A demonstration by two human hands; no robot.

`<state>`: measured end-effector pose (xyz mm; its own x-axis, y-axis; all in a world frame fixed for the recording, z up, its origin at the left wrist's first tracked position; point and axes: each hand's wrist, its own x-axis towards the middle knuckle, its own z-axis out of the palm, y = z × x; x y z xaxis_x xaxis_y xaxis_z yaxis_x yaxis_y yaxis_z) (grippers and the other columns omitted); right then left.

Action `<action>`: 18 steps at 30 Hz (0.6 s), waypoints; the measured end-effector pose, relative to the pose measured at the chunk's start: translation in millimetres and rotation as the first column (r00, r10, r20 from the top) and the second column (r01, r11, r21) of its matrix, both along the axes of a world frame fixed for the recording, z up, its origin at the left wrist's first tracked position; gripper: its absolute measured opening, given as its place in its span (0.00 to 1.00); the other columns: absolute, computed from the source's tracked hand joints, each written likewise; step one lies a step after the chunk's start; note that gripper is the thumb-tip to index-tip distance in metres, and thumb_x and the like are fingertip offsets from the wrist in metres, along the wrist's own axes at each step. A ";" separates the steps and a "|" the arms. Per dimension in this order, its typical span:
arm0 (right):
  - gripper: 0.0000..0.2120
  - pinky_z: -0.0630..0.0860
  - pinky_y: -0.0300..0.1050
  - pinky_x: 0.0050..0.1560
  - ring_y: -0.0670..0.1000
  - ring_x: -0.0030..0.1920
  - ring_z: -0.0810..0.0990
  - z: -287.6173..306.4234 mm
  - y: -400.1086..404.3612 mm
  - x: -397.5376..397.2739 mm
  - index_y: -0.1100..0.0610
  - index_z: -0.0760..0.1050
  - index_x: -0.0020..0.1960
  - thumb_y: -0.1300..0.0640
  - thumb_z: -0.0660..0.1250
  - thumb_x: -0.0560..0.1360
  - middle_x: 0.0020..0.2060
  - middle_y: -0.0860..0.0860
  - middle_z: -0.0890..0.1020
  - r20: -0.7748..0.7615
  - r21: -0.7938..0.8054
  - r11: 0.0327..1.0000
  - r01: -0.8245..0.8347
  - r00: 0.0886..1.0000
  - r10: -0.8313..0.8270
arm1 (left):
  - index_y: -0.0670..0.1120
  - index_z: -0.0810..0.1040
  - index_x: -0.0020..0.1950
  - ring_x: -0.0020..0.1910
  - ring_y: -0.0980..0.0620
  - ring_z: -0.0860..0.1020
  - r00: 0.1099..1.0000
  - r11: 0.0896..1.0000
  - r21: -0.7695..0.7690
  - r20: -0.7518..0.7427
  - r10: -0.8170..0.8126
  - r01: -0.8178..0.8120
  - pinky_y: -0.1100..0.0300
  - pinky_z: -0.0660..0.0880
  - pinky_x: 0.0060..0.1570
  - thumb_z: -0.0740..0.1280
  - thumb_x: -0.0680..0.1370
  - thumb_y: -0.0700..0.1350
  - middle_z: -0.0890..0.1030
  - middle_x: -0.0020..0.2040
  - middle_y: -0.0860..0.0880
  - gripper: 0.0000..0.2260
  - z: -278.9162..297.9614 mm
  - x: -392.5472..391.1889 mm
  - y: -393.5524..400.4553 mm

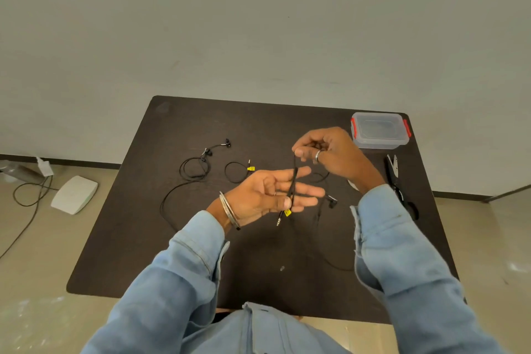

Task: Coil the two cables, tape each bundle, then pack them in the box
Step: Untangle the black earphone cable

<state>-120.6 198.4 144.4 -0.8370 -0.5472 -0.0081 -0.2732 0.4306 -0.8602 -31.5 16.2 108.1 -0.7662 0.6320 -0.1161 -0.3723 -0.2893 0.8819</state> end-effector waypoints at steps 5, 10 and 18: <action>0.09 0.74 0.38 0.35 0.39 0.32 0.78 -35.5 -12.5 31.0 0.61 0.80 0.45 0.71 0.63 0.73 0.33 0.52 0.81 0.131 0.150 0.987 -0.064 0.990 0.045 | 0.38 0.61 0.72 0.58 0.46 0.80 0.932 0.923 0.133 0.093 0.351 -0.361 0.59 0.79 0.52 0.63 0.73 0.28 0.79 0.61 0.42 0.28 -2.9 -7.8 -7.5; 0.07 0.77 0.38 0.37 0.41 0.32 0.79 -30.5 -22.1 50.2 0.61 0.79 0.53 0.61 0.64 0.78 0.33 0.49 0.80 0.299 0.188 0.939 -0.290 0.927 0.226 | 0.41 0.52 0.75 0.55 0.50 0.81 0.841 0.806 -0.243 -0.124 0.526 -0.540 0.65 0.78 0.47 0.58 0.77 0.26 0.74 0.66 0.40 0.30 -16.3 -21.6 -19.3; 0.03 0.78 0.44 0.38 0.49 0.33 0.80 20.5 -4.7 9.0 0.55 0.82 0.43 0.60 0.70 0.75 0.32 0.51 0.82 0.020 0.208 0.968 -0.140 0.990 0.139 | 0.41 0.53 0.75 0.55 0.51 0.81 0.974 0.942 -0.278 -0.178 0.144 -0.190 0.61 0.77 0.52 0.58 0.77 0.31 0.76 0.63 0.45 0.28 -20.4 -12.1 -16.9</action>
